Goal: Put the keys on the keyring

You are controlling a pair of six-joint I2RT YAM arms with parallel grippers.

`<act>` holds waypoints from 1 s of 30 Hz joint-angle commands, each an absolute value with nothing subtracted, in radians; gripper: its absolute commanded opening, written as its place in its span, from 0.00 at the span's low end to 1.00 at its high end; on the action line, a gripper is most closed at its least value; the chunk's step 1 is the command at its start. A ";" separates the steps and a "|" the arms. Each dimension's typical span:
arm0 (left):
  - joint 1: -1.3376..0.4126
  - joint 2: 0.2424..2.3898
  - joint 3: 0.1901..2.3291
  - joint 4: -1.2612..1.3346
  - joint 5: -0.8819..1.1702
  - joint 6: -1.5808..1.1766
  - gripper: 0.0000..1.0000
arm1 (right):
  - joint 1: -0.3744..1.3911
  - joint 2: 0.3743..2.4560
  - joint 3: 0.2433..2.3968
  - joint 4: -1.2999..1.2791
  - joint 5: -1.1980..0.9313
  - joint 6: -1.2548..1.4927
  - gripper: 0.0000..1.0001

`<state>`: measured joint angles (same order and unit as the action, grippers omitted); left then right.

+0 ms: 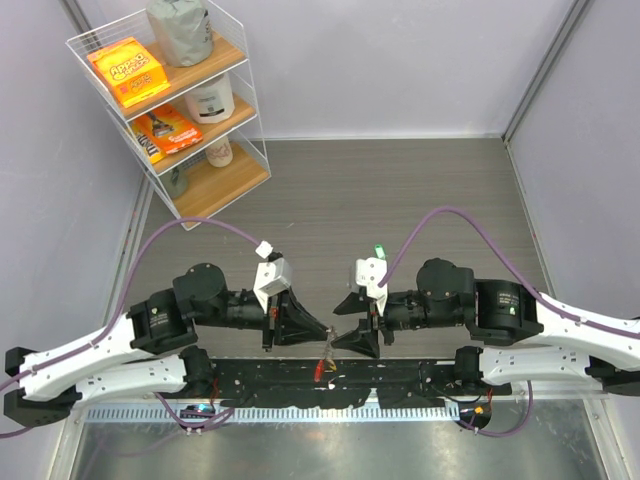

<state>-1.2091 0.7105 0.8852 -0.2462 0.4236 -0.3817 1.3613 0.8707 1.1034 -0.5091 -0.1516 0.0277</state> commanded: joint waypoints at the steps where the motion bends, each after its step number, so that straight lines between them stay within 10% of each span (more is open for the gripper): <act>1: -1.212 0.715 0.936 -0.261 0.446 -0.357 0.00 | 1.364 0.861 1.147 -0.525 -0.179 0.006 0.64; 21: -1.212 0.726 0.936 -0.268 0.462 -0.357 0.00 | 1.364 0.911 1.158 -0.505 -0.164 0.006 0.63; 30: -1.212 0.721 0.933 -0.275 0.453 -0.354 0.00 | 1.364 0.925 1.166 -0.518 -0.175 -0.018 0.26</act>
<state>-1.2087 0.7307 0.8864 -0.3069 0.4297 -0.3584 1.3647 0.9176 1.1236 -0.5426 -0.1829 0.0090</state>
